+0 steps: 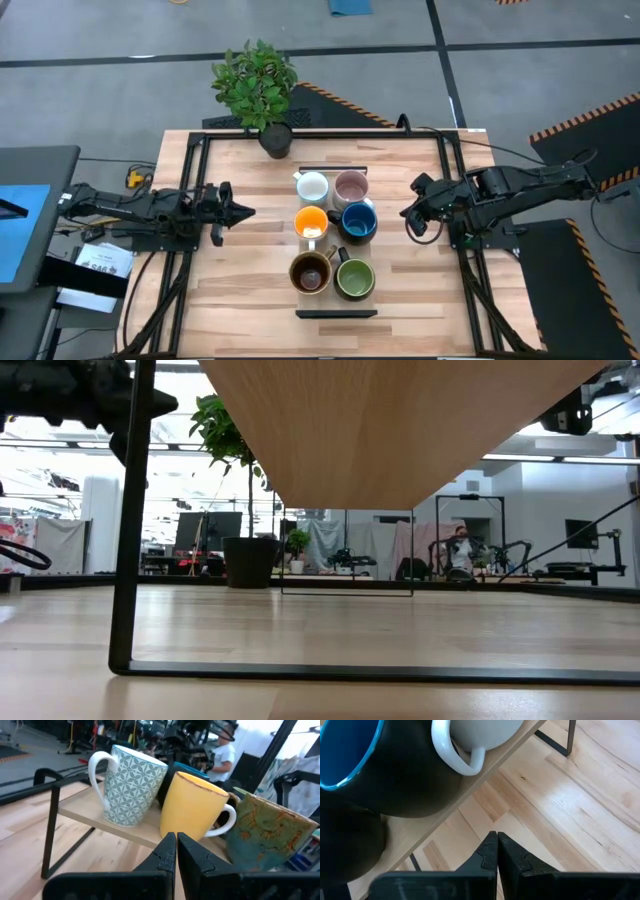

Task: Place coffee mugs
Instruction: Return to Home Position

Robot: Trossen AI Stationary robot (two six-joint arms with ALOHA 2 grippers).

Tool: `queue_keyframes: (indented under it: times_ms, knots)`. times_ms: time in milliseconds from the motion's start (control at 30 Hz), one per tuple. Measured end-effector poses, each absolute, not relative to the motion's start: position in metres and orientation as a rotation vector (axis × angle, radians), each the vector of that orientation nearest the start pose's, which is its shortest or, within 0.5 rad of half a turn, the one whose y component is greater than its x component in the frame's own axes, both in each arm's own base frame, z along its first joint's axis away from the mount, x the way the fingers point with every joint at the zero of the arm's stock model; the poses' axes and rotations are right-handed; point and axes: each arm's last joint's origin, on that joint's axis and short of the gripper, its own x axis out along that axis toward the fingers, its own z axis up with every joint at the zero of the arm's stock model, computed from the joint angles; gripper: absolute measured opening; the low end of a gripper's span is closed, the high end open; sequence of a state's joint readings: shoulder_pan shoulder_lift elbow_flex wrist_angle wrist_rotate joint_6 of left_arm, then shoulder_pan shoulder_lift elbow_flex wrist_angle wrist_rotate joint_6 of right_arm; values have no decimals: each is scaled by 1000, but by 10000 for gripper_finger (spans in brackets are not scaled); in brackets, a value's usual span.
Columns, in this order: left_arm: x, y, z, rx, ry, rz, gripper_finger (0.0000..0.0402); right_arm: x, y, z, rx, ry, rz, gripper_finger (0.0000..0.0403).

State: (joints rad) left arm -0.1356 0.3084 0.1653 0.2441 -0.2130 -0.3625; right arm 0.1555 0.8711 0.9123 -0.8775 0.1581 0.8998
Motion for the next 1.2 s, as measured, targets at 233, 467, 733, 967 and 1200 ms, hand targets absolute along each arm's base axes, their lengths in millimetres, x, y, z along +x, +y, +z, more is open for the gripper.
queue_keyframes:
  times_ms: [233, 467, 733, 967, 1200]
  knots:
    - [103, -9, 201, -368, -163, 0, 0, 156, 20, 304, 720, 763, -363, 25]
    - [98, -8, 182, -383, -160, 6, 0, 156, 22, 304, 753, 802, -299, 25]
    - [96, -7, 182, -324, -174, 50, 0, 156, 23, 304, 738, 799, -287, 25]
    - [96, -5, 180, -323, -156, 104, 0, 155, 22, 305, 691, 801, -267, 25]
    - [96, -5, 175, -317, -113, 119, 0, 146, 21, 310, 582, 768, -207, 23]
